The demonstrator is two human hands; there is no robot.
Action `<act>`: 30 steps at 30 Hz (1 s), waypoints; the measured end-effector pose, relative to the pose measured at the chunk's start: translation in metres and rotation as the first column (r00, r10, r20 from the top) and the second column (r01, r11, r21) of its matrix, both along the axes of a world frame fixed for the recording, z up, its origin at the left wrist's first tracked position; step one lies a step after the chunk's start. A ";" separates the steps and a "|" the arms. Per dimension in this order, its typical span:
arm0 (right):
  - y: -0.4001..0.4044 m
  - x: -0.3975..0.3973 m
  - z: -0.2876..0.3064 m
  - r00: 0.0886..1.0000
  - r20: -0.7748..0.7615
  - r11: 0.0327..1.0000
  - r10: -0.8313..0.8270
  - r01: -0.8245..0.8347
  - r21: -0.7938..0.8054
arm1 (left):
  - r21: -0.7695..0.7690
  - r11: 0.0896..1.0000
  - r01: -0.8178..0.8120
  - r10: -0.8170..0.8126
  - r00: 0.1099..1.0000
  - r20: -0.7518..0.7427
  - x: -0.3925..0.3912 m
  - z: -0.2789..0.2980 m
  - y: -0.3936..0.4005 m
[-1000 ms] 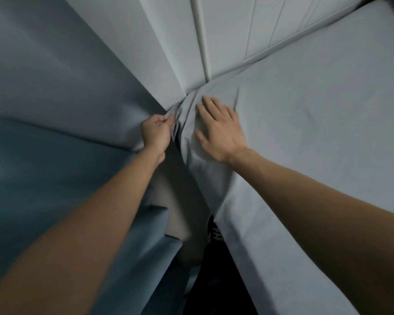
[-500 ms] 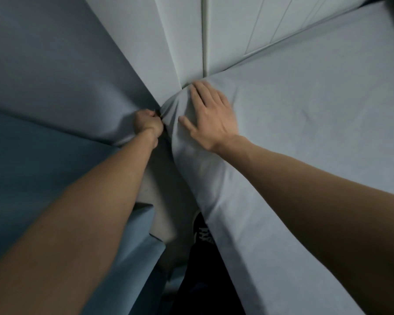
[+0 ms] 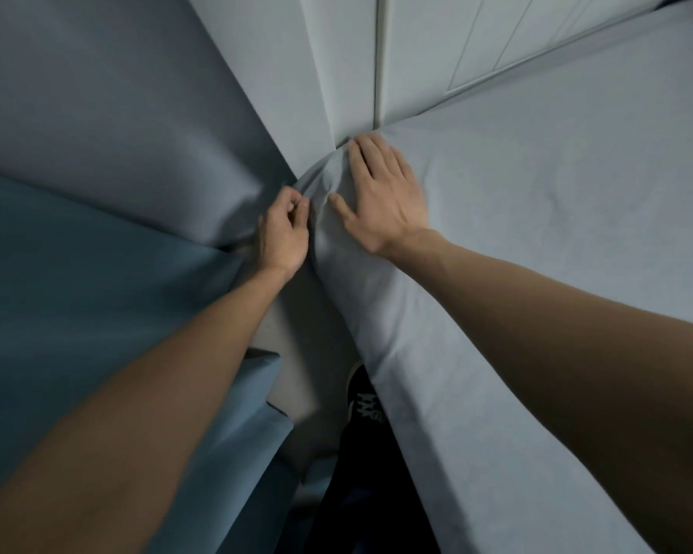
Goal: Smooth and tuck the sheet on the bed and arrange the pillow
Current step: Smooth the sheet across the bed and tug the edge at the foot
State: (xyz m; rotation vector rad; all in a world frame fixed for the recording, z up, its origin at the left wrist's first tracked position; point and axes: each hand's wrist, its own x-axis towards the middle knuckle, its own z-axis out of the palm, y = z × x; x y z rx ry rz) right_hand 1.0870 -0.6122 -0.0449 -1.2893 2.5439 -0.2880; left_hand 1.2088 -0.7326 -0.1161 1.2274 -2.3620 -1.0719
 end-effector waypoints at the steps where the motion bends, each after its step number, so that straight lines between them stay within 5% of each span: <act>1: 0.001 0.000 -0.001 1.000 -0.008 1.000 0.003 -0.003 -0.005 | -0.050 0.999 0.005 -0.002 0.998 0.058 0.000 0.000 -0.003; 7: 0.006 -0.001 -0.007 1.000 -0.026 1.000 -0.016 0.016 -0.019 | -0.116 0.986 -0.117 0.143 0.957 0.252 -0.014 0.001 -0.016; 16: 0.018 -0.002 -0.007 0.998 0.065 0.998 -0.002 -0.002 0.058 | 0.052 0.956 -0.288 0.267 0.931 0.247 -0.029 0.001 -0.014; 20: 0.037 0.007 -0.002 0.998 0.064 1.000 -0.011 0.010 0.016 | 0.066 0.883 -0.465 0.448 0.876 0.178 -0.026 0.017 -0.012; 22: 0.049 0.008 -0.004 0.996 0.094 0.998 -0.009 0.003 0.056 | -0.027 0.913 -0.407 0.408 0.909 0.085 -0.020 0.027 0.000; 24: 0.056 0.007 -0.007 0.991 0.134 0.996 0.008 -0.020 0.088 | -0.031 0.988 -0.151 0.152 0.988 0.024 -0.016 0.033 0.016; 26: 0.057 0.004 -0.008 0.987 0.162 0.996 0.026 -0.040 0.085 | -0.005 0.998 0.065 -0.064 0.988 0.139 -0.010 0.036 0.029; 28: 0.061 0.002 -0.003 0.985 0.169 0.998 0.021 -0.029 0.047 | -0.117 0.989 0.095 -0.061 0.963 0.263 -0.009 0.045 0.038; 30: 0.073 -0.002 0.004 0.988 0.155 1.000 -0.018 0.017 0.006 | -0.302 0.945 0.126 -0.058 0.973 0.224 -0.015 0.063 0.051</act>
